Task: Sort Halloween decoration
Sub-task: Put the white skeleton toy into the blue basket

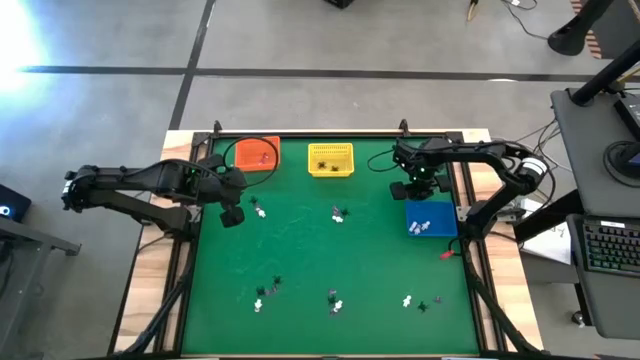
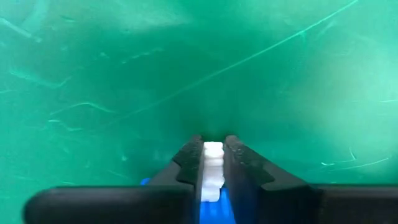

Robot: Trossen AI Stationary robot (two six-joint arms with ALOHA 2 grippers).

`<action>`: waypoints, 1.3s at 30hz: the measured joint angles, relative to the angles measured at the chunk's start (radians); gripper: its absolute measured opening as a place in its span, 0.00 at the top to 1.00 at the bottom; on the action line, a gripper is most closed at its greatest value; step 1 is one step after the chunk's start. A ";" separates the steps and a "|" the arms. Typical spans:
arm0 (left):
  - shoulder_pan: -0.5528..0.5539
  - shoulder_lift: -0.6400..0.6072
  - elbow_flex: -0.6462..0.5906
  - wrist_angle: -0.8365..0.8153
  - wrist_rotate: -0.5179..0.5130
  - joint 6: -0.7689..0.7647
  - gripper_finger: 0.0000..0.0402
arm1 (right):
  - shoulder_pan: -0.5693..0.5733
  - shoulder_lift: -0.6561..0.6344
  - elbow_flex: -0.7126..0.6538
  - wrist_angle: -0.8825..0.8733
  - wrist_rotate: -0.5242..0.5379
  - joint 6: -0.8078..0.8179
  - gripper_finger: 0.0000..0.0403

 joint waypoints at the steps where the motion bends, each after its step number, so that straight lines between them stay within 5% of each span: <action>1: 0.000 0.000 0.000 0.000 0.000 0.000 0.76 | 0.000 -0.004 -0.001 -0.001 0.003 -0.001 0.92; 39: 0.000 -0.020 0.000 -0.028 0.021 -0.007 0.76 | 0.032 -0.206 0.157 -0.105 -0.019 -0.013 0.97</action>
